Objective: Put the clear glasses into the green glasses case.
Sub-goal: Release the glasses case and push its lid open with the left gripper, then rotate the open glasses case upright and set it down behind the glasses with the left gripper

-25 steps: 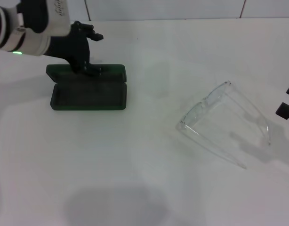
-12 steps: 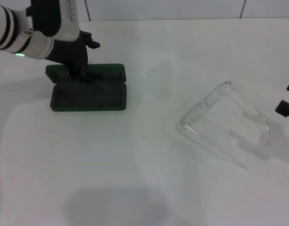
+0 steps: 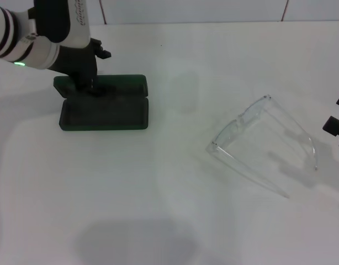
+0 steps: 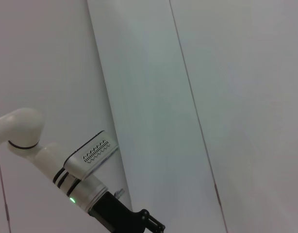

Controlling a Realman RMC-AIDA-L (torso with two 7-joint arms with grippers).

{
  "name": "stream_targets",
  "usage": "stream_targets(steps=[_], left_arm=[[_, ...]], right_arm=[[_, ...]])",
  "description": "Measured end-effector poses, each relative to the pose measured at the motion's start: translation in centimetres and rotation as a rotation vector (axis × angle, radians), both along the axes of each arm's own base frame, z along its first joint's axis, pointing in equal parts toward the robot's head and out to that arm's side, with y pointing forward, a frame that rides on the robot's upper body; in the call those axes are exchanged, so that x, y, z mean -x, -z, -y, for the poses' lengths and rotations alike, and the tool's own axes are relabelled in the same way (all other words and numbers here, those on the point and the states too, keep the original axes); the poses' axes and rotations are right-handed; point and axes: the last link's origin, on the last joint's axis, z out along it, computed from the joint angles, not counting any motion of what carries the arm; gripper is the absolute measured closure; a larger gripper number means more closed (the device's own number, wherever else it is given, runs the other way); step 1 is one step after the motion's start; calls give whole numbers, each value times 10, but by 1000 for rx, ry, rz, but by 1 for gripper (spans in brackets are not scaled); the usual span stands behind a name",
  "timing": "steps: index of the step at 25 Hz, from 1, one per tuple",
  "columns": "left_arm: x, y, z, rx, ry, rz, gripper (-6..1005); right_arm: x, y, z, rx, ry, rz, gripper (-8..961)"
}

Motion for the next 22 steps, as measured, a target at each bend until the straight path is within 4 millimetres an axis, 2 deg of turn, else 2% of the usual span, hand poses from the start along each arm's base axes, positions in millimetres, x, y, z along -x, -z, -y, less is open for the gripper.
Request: stream_targets(steps=[5, 14, 16, 21, 22], left_arm=[[2, 2, 2, 0, -13, -1, 357], [-3, -2, 5, 27, -80, 4, 555], [-7, -2, 8, 41, -83, 11, 599], [-27, -12, 17, 54, -51, 72, 805], [-32, -14, 20, 55, -46, 87, 805]], right_arm=[[0, 0, 0, 0, 2, 0, 245], [-1, 2, 1, -9, 4, -4, 245], [-1, 3, 1, -9, 6, -5, 245], [-3, 4, 2, -13, 11, -3, 245], [-3, 4, 3, -15, 13, -3, 245]])
